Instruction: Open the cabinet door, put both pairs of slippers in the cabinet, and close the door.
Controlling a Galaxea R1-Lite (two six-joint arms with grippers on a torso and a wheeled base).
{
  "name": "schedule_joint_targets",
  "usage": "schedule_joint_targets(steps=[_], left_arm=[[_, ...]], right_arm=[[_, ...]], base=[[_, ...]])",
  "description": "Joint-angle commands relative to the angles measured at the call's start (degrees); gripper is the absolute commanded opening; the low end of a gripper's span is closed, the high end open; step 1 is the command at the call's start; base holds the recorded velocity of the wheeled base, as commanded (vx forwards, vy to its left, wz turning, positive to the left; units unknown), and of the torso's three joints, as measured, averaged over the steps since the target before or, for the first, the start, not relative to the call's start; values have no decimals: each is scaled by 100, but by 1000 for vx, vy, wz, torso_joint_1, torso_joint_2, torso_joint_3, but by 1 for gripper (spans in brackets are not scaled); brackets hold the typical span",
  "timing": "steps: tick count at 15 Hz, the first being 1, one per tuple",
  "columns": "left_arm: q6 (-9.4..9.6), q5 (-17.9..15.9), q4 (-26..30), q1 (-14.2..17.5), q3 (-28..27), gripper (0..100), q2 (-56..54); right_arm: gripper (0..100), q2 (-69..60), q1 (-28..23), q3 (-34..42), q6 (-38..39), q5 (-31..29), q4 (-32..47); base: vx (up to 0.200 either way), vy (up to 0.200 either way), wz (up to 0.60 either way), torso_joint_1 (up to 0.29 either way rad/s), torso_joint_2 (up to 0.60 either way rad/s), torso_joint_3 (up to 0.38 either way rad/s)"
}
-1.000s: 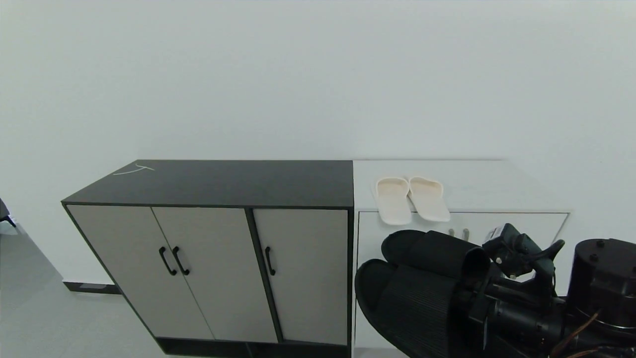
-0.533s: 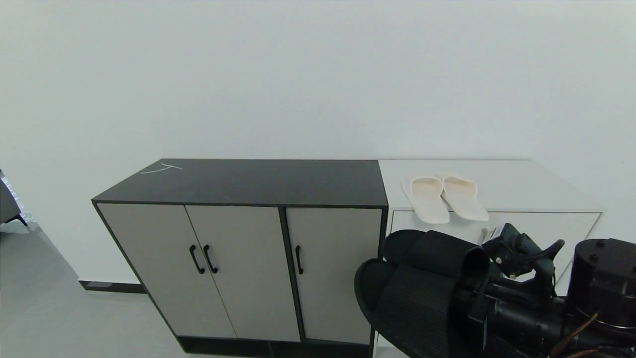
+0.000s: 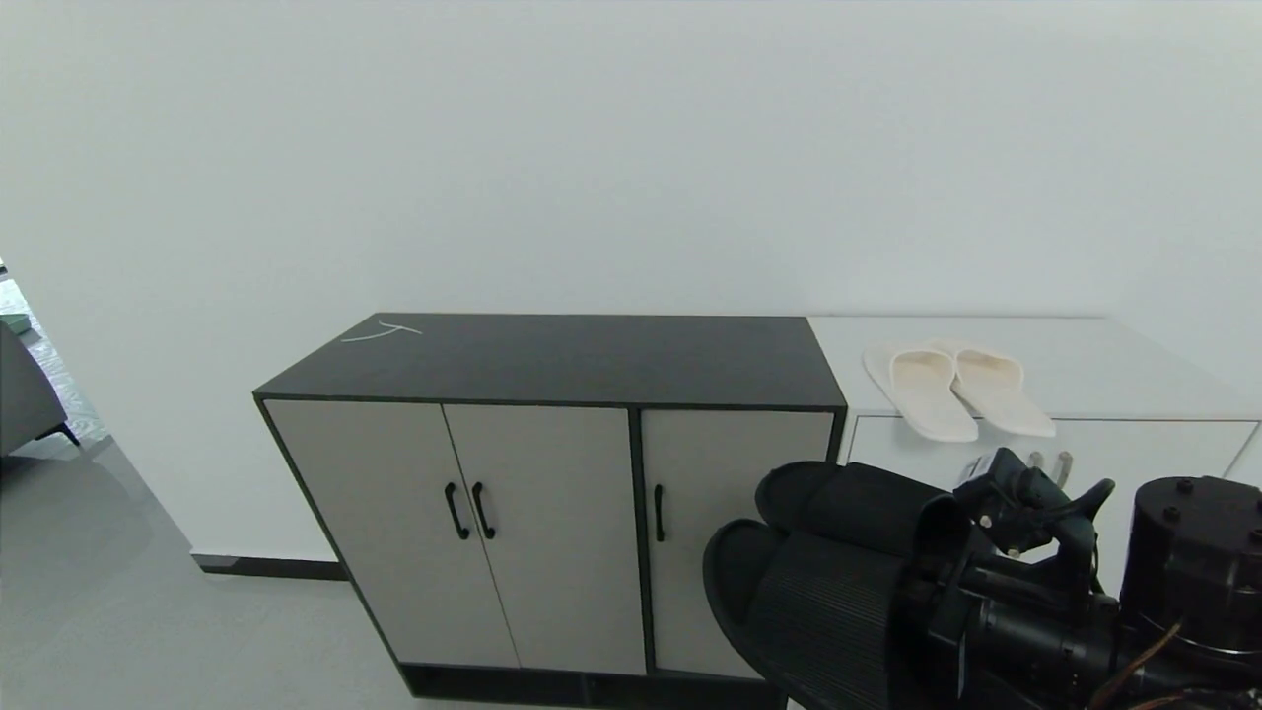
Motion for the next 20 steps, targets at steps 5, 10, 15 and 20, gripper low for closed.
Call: schedule_joint_targets(steps=[5, 10, 15, 20], left_arm=[[-4, 2, -1, 1, 1, 0, 2], [-4, 2, -1, 9, 1, 0, 2], [-4, 2, -1, 1, 1, 0, 2], [-4, 2, -1, 1, 1, 0, 2]], right_arm=[[0, 16, 4, 20, 1, 10, -6], [0, 16, 4, 29, -7, 10, -6], [0, 69, 4, 81, -86, 10, -6], [0, 78, 4, 81, -95, 1, -6]], base=[[0, 200, 0, 4, 0, 2], [0, 200, 0, 5, 4, 0], [0, 200, 0, 0, 1, 4], [0, 200, 0, 0, 4, 3]])
